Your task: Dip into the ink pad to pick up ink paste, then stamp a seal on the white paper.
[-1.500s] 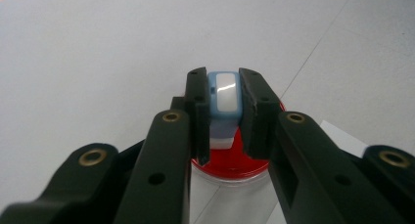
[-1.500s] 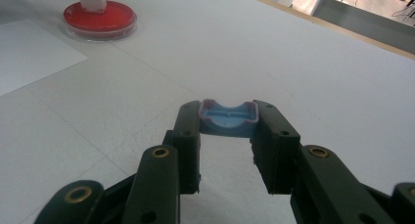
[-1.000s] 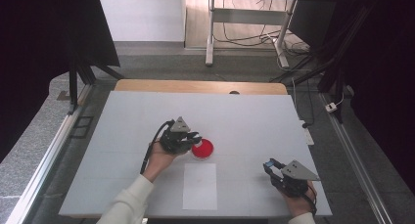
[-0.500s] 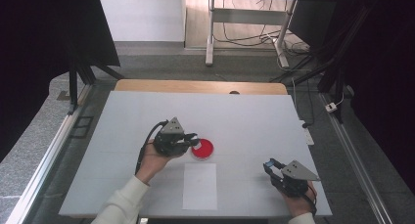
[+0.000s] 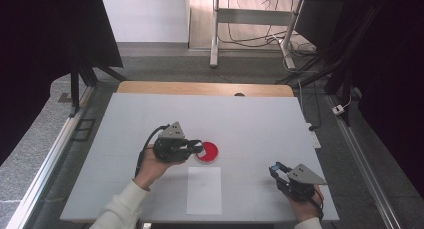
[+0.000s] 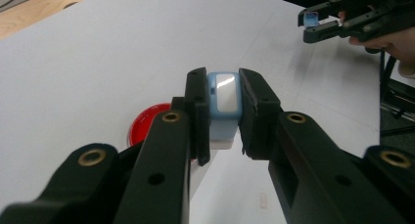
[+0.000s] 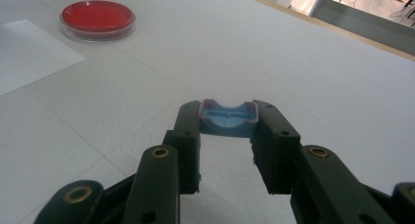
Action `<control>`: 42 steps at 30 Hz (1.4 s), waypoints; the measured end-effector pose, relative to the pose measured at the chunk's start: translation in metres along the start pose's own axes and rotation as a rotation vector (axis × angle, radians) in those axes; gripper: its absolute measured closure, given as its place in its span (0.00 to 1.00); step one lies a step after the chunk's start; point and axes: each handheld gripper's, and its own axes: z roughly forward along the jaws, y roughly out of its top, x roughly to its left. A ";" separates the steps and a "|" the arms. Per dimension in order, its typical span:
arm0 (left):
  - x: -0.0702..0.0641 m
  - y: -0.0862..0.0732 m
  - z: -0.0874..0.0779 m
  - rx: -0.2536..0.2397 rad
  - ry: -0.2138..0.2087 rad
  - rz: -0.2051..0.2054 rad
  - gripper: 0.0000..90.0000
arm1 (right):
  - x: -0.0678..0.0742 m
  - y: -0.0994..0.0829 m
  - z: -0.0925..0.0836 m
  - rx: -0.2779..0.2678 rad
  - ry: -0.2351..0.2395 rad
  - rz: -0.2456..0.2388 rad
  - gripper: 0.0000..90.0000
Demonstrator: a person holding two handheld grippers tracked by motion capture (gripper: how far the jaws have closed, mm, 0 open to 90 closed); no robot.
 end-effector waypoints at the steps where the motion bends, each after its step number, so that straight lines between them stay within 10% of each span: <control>1: 0.000 0.000 0.000 0.002 -0.003 0.002 0.84 | 0.000 0.000 0.000 0.001 0.000 0.000 0.72; 42: -0.027 -0.021 -0.004 0.042 -0.057 0.039 0.83 | 0.000 0.000 0.000 0.010 -0.003 -0.005 0.72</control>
